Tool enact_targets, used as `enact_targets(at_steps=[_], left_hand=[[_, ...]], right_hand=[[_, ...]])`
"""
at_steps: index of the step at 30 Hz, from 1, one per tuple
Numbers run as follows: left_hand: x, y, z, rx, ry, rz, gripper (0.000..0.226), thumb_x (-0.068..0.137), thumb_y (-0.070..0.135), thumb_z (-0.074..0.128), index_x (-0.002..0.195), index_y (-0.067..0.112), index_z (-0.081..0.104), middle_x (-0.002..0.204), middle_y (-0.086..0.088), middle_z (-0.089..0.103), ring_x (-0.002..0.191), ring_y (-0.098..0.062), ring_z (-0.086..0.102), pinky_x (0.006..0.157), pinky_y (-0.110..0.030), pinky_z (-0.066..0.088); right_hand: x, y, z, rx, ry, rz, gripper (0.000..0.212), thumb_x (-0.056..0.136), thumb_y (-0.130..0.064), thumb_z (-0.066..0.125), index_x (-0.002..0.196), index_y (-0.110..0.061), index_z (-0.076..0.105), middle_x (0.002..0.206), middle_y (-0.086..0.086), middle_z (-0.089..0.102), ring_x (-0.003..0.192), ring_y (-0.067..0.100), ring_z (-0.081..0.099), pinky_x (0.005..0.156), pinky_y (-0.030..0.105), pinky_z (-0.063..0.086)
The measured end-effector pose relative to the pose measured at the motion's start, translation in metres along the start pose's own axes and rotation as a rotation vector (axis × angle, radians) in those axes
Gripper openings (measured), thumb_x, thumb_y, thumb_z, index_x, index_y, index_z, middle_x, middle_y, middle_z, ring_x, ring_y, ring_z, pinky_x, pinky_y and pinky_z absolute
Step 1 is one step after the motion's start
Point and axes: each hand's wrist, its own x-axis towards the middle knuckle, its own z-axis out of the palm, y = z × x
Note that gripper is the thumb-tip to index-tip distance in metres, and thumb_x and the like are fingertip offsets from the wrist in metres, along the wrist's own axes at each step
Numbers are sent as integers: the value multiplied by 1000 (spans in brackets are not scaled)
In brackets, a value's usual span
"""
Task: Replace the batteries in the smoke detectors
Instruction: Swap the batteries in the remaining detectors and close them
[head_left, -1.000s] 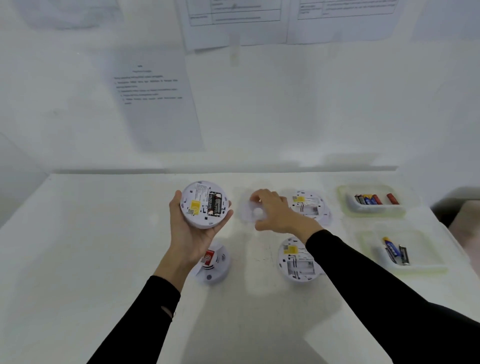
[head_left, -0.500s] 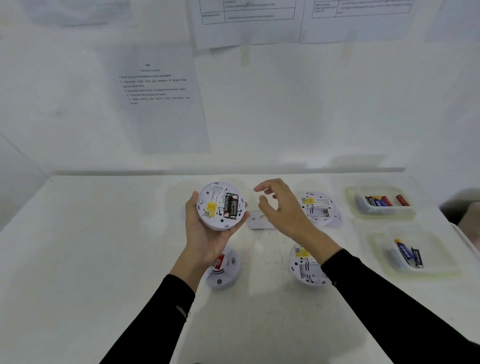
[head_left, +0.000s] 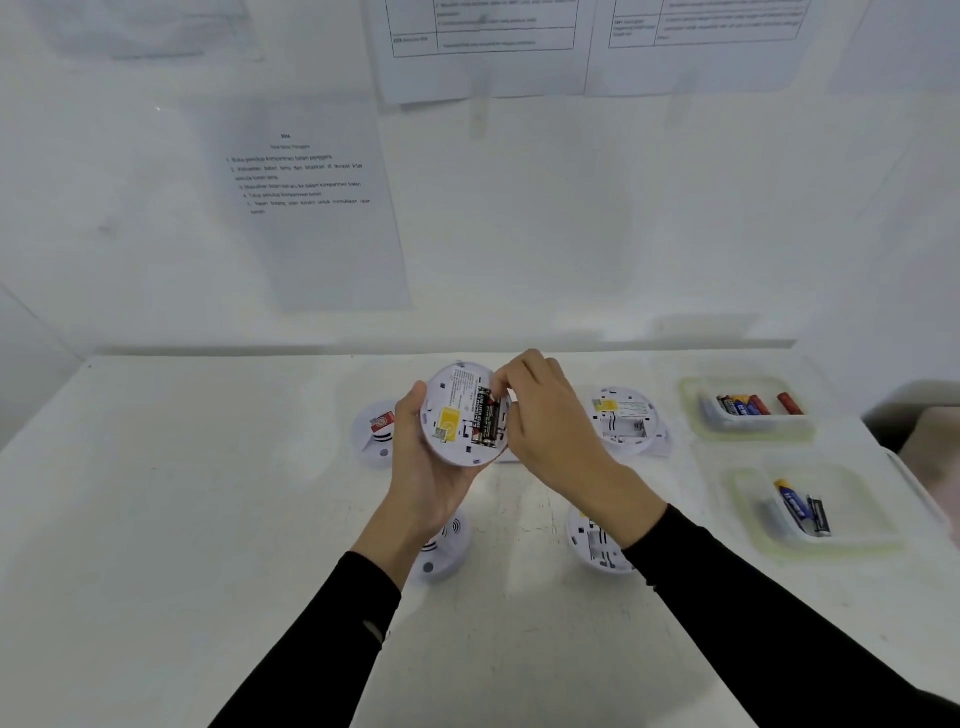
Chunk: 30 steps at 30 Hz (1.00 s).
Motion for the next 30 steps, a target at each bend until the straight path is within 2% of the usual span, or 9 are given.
enact_targets(at_steps=[5,8,11,14,17,21,24,27,30], left_hand=[[-2,-8,9,70,40,6,56,89,55,40,117,13,63,105,-13,68,94,-22,65,81,-37,55],[1,-13,16,47,32,5,55,92,56,37,109,13,66,100,-12,69,88,-21,65,73,-33,54],[9,-16,36,26,-13,-2,53,90,56,40,107,15,69,104,-13,67,93,-22,63,80,-36,52],[12,-25,57,-9,-44,-30,55,86,56,45,113,14,66,110,-14,68,100,-25,64,87,-41,52],[13,-38,77,-39,-76,-63,58,85,57,44,117,12,64,109,-15,68,98,-26,65,79,-38,57],[13,-54,104,-55,-123,-95,59,93,56,33,109,12,70,105,-15,69,94,-26,67,79,-37,57],[14,-68,120,-55,-163,-96,61,94,55,30,105,14,73,102,-14,70,91,-25,68,74,-36,58],[16,-80,133,-57,-181,-85,58,92,55,33,116,14,65,104,-13,69,94,-25,67,76,-36,57],[18,-90,145,-55,-195,-80,60,82,56,44,121,14,61,109,-13,66,99,-26,64,79,-37,56]], right_hand=[[-5,0,1,65,-13,93,13,87,3,45,90,-3,56,101,8,48,93,23,45,82,33,43],[-17,0,-2,109,-30,97,14,89,0,44,87,-4,57,100,5,46,91,20,47,80,26,43],[-17,9,-21,222,94,149,18,87,3,41,89,-6,56,94,-1,47,81,9,49,73,13,40],[-17,21,-47,249,195,188,20,86,7,43,96,-5,56,89,-2,51,75,1,48,68,8,37],[-22,34,-71,203,228,182,23,80,9,46,94,-6,57,92,2,52,76,5,48,68,14,41],[-31,51,-101,145,256,140,23,80,10,45,90,-6,59,91,-1,51,76,-3,48,69,10,39],[-41,59,-117,122,286,132,23,81,9,43,91,-4,59,93,3,54,77,6,50,69,21,44],[-48,66,-129,122,307,124,24,80,6,40,92,-3,58,94,6,55,80,9,51,70,26,46],[-54,76,-138,119,307,134,25,80,3,38,93,-3,57,95,6,53,82,13,53,71,28,46]])
